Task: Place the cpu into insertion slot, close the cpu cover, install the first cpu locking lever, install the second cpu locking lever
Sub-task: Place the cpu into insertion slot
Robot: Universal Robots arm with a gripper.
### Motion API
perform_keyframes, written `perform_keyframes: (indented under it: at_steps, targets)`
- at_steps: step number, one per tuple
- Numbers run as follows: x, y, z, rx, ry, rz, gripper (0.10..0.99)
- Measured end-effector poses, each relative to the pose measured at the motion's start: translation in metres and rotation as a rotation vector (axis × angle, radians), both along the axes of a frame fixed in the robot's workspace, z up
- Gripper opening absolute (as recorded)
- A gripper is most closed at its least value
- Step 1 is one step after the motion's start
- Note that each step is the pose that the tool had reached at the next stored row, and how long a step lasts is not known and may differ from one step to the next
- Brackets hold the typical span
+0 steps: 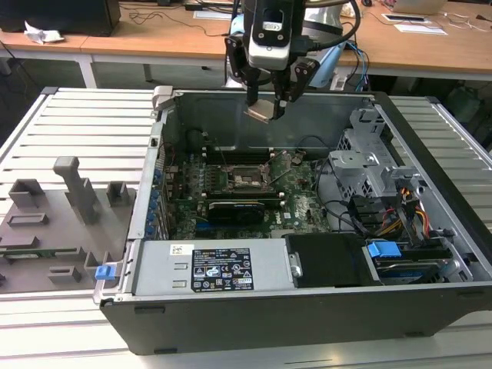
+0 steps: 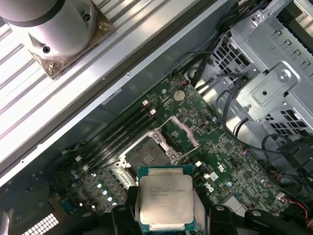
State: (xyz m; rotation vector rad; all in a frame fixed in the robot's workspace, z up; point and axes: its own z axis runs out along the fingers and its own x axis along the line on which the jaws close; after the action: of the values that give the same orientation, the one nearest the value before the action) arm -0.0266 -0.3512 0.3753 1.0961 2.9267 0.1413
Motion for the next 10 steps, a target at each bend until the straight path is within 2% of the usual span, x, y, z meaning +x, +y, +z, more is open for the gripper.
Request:
perform_keyframes:
  at_steps: [10]
  targets:
    - [0.0, 0.0, -0.0013, 0.0, 0.0, -0.071, 0.529]
